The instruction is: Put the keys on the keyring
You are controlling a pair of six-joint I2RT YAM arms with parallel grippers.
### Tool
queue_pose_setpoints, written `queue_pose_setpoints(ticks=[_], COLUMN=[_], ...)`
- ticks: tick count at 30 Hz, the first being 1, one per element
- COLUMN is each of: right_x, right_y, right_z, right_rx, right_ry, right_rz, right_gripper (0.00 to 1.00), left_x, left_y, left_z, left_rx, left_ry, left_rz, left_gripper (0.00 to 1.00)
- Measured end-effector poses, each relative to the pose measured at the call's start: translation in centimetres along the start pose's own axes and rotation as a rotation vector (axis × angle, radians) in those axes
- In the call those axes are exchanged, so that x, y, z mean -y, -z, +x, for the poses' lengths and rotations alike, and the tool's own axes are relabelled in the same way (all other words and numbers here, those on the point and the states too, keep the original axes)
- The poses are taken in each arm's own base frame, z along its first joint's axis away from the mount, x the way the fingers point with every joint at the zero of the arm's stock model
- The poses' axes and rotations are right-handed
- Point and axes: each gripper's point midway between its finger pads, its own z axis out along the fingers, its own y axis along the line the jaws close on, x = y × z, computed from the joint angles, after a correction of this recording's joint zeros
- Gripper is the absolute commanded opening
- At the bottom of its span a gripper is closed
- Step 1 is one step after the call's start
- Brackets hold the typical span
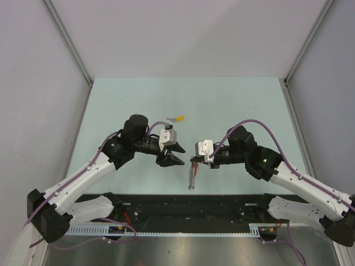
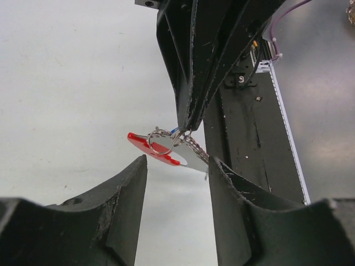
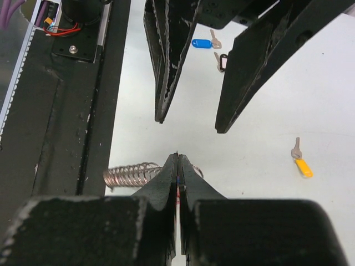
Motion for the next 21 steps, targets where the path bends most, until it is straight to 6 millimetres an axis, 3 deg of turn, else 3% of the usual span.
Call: queue_pose_setpoints(ticks=[5,21], right_x=[-0.3,-1.0], right_y=[0.0,0.0], right_z=[-0.3,-1.9], right_rx=[0.011,0.053], right_ry=[-0.005,0.016], right_rz=[-0.014,-0.054], right_gripper=[0.0,0.0], left_x=[0.1,1.0], left_y=[0.4,-0.8], left_z=[-0.6,0.3], left_rx=[0.017,0.008], left_ry=[-0.019,0.021], left_rz=[-0.014,0.081], left_gripper=[0.5,0.39])
